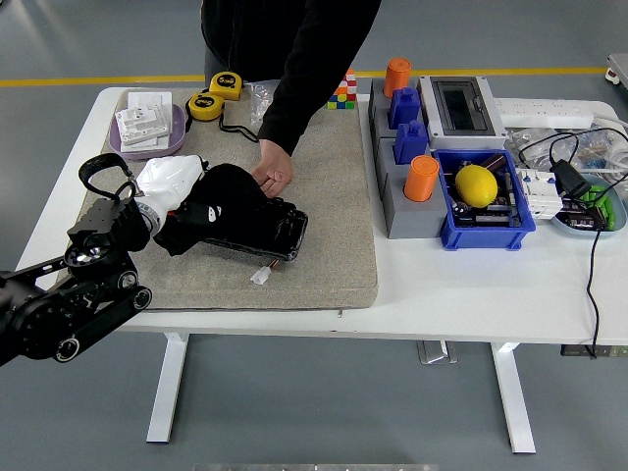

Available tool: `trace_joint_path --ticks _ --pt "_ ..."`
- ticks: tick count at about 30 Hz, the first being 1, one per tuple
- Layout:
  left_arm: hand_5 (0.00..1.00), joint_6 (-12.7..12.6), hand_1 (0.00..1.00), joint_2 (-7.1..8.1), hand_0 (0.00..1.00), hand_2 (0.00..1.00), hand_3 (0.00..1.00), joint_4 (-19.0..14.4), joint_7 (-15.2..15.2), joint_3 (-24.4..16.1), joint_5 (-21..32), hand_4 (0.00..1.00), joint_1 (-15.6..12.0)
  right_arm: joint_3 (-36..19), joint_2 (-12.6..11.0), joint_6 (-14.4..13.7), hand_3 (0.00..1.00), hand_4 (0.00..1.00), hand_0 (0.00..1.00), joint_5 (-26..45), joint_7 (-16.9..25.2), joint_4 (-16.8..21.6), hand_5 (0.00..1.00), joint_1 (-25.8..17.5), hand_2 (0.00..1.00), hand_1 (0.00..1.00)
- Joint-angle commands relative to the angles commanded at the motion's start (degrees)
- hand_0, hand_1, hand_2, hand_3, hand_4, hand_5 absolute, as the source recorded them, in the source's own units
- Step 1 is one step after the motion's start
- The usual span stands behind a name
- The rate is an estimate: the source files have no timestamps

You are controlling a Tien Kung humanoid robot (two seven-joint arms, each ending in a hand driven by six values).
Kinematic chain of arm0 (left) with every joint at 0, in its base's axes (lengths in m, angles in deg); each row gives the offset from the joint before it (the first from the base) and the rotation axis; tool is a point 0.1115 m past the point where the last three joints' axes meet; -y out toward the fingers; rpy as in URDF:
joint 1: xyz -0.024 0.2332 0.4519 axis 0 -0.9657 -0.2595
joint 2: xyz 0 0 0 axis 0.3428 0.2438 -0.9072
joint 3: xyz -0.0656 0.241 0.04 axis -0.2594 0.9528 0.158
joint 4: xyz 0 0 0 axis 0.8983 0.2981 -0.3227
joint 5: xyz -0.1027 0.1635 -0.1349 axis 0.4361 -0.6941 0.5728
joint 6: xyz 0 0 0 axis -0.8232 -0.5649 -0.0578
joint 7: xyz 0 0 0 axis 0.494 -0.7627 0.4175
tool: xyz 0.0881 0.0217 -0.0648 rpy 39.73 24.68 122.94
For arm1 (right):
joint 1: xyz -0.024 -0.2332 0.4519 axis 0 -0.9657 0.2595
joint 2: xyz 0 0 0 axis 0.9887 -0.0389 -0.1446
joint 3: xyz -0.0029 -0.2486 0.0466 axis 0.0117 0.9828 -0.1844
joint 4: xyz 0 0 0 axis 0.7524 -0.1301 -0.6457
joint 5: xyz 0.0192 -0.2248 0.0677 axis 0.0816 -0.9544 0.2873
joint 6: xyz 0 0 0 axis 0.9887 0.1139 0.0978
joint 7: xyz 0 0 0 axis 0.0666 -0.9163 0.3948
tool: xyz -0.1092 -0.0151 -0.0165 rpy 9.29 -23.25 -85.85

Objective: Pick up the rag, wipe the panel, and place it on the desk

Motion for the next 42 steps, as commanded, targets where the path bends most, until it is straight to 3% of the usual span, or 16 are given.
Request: trace_joint_path --ticks 27,34,42 --pt "0.052 -0.5 0.158 2.02 0.232 0.312 0.559 2.7 0.6 -4.2 -1.3 0.546 -2.0 0.3 0.0 0.1 0.609 0.998 0.748 0.3 -0.1 0.0 0.527 -0.2 0.703 0.705" --pt "0.052 -0.6 0.158 1.70 0.232 0.311 0.560 2.4 0.6 -3.3 -1.3 0.547 -1.9 -0.1 0.1 0.1 0.611 0.998 0.748 0.1 -0.2 0.0 0.528 -0.1 0.703 0.706" --pt "0.050 -0.6 0.158 0.62 0.230 0.310 0.559 -0.2 0.1 -0.6 -1.4 0.547 -1.6 -0.4 0.0 0.1 0.612 0.998 0.749 -0.1 -0.3 0.0 0.533 0.0 0.703 0.706"
